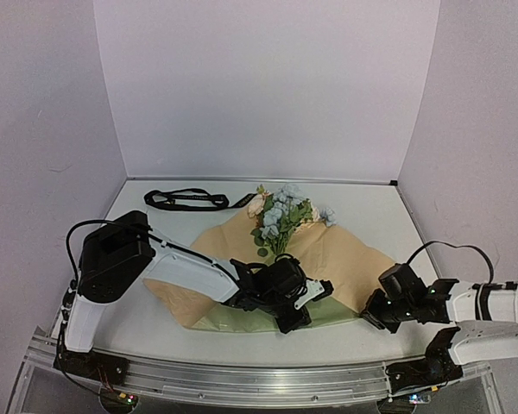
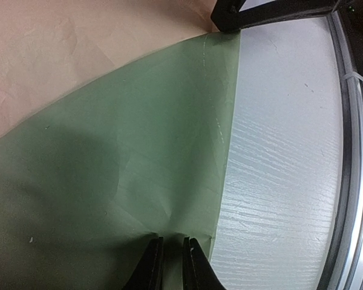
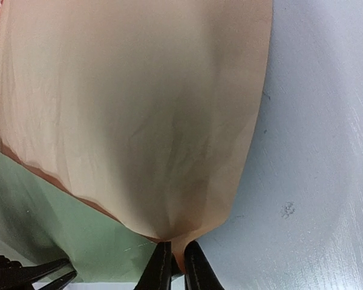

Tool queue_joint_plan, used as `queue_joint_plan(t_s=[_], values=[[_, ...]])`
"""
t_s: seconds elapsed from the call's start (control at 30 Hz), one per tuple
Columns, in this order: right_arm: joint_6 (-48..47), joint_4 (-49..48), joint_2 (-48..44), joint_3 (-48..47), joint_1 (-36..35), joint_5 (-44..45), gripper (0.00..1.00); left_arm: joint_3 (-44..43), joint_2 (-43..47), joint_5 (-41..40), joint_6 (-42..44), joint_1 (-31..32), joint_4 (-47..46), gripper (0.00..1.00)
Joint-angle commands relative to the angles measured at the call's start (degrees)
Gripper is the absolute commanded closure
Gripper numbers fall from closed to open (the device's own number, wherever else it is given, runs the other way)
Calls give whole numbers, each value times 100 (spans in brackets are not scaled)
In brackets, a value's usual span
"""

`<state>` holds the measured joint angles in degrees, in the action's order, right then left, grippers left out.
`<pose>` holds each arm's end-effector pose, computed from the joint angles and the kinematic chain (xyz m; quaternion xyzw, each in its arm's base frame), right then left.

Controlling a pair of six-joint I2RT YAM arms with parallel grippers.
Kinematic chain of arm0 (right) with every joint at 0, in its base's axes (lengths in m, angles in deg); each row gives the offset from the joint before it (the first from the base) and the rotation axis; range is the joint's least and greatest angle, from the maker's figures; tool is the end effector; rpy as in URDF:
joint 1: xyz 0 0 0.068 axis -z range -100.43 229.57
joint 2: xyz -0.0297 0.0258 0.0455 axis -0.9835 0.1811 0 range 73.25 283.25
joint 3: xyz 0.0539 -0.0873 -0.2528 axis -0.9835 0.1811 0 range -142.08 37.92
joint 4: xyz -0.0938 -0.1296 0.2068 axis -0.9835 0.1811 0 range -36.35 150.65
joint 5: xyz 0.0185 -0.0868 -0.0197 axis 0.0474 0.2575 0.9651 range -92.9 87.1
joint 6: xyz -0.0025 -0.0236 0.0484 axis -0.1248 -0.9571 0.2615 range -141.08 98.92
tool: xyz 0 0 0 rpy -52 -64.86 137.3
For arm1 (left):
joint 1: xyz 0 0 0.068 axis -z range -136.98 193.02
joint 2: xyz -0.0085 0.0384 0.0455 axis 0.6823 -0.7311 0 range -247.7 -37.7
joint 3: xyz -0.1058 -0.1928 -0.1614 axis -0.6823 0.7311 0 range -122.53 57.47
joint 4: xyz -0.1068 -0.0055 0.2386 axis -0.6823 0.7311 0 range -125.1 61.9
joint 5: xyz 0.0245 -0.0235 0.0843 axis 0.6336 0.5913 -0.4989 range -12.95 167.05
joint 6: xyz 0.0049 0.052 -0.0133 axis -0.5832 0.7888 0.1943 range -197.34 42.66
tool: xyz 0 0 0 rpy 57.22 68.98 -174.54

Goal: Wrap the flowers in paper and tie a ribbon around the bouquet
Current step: Pick up the one-fourth-folded wrapping paper from the center of the board, then fold the one-fourth-folded wrapping paper at the center of the board.

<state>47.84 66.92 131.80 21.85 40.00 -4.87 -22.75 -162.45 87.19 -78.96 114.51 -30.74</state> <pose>0.1266 0.1060 0.1270 0.2372 0.9256 0.2485 0.1587 0.1398 -0.4371 0.1192 0.5595 0.7469 -0.2749 0.2316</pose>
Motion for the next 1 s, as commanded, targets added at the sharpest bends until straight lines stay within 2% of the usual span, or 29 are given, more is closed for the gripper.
queue_joint_plan(t_s=[0.0, 0.2, 0.43, 0.6, 0.97], values=[[-335, 269, -224, -48, -209, 425, 98, 12, -207, 85, 73, 28, 290, 87], [-1026, 858, -773, -421, -1014, 1283, 100, 14, -212, 121, 61, 39, 302, 88], [-1821, 778, -789, -827, -1855, 1861, 100, 20, -250, 126, 31, 85, 287, 88], [-2484, 708, -812, -984, -2066, 2301, 100, 112, -231, 149, -25, 102, 226, 88], [-3639, 910, -775, -1565, -2195, 1811, 100, 272, -163, 195, -16, 103, 179, 89]])
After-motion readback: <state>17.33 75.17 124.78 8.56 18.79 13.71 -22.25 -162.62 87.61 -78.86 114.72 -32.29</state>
